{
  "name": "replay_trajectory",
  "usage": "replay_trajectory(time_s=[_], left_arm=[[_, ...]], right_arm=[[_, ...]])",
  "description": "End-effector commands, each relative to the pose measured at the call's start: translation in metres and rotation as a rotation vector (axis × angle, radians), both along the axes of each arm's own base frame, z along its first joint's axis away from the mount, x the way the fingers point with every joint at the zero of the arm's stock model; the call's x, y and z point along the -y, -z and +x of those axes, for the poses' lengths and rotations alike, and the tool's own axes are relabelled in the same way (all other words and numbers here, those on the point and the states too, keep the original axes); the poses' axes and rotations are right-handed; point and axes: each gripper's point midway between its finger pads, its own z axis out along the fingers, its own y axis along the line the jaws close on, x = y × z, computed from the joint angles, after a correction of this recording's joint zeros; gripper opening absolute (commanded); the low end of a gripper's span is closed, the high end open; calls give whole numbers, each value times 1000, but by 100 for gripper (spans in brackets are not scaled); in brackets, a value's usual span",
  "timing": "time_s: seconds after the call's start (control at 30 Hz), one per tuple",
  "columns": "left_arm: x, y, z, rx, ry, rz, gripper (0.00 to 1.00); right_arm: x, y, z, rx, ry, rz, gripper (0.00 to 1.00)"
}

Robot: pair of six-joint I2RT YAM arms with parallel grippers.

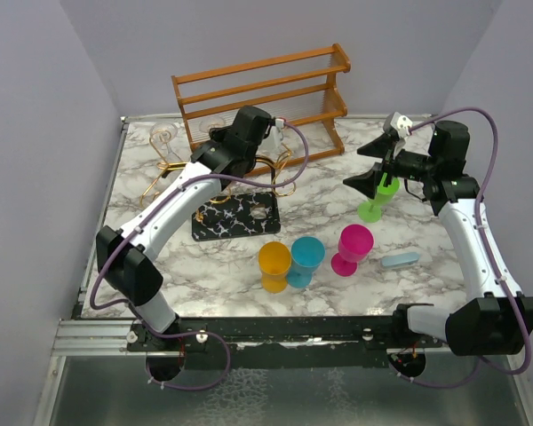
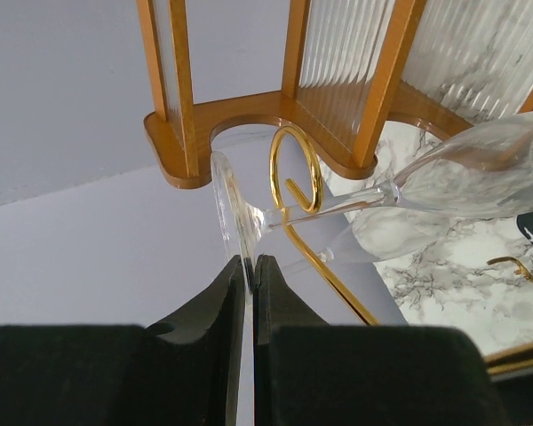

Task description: Place the wine glass upside down on the wine glass rack

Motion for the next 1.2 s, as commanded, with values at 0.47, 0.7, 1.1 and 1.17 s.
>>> replay_trajectory(time_s=[0.47,0.7,1.1,1.17], left_arm=[[-4,-15,23,100,-120,-36,0],[-5,-14,29,103,-127,-57,0],[-1,-23,34,132,-110,-96,0],[0,-23,35,132,-106,-99,0]], right_arm=[[1,3,5,5,8,-1,100],[1,3,4,8,6,-1,100],[1,5,5,-1,6,-2,100],[1,4,5,0,5,-1,100]])
